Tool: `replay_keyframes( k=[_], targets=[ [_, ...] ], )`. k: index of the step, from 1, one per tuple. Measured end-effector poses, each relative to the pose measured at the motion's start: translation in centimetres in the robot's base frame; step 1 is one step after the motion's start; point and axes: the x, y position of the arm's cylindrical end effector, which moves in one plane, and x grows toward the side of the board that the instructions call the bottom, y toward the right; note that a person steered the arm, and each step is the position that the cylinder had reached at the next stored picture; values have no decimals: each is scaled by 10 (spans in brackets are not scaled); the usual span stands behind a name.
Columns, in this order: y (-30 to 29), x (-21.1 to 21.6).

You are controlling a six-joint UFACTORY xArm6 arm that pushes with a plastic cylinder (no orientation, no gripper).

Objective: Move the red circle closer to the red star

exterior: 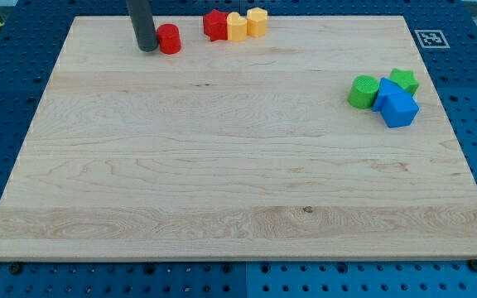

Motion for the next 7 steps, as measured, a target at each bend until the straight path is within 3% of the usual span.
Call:
replay_keyframes(
  k=[2, 7],
  targets=[
    [1, -14],
    [68, -31]
  ],
)
